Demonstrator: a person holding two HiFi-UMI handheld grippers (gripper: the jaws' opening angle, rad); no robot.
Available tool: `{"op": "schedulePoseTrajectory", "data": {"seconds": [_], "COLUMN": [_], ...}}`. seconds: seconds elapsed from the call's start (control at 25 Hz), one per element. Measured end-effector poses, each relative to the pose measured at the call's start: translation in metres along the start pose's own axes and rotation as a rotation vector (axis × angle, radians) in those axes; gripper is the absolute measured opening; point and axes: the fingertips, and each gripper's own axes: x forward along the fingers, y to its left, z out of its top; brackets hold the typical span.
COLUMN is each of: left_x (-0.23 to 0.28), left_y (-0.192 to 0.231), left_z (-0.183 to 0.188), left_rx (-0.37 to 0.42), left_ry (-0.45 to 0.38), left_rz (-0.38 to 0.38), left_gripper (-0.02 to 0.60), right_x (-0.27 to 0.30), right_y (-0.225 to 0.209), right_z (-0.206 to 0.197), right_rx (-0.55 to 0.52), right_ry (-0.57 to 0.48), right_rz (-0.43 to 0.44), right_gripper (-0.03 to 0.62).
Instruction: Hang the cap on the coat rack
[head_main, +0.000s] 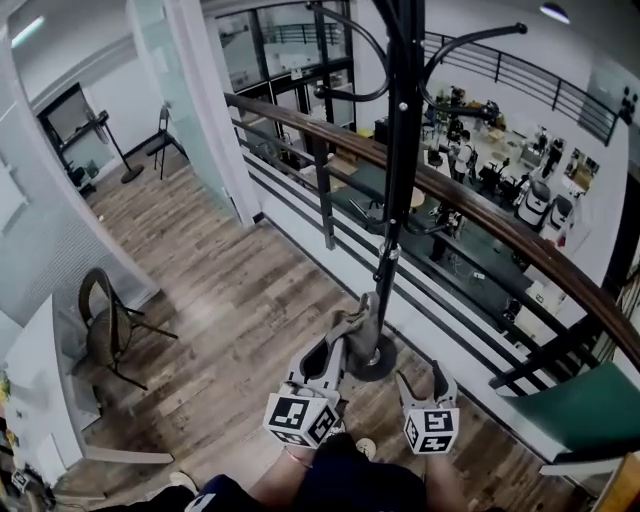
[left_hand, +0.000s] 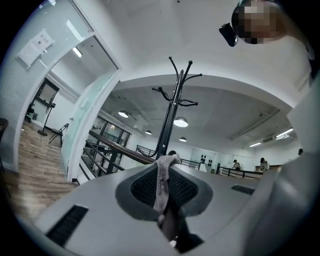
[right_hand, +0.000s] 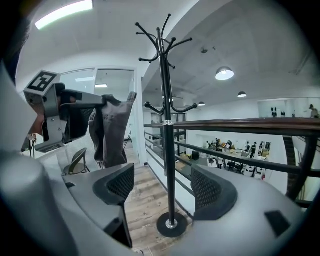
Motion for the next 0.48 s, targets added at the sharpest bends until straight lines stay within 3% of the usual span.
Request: {"op": "schedulePoseTrajectory", "data": {"seconds": [0.48], "left_x": [0.034], "left_y": [0.018], "left_z": [0.027], "left_rx": [0.009], "left_ry": [-0.009], "left_rz": [0.053], "left_gripper": [0.046], "right_x": [0.022], "right_y": [0.008], "right_z": [-0.012], "right_rx": [0.012], "right_ry": [0.063], "right_rz": [-0.001], "right_gripper": [0.347]}}
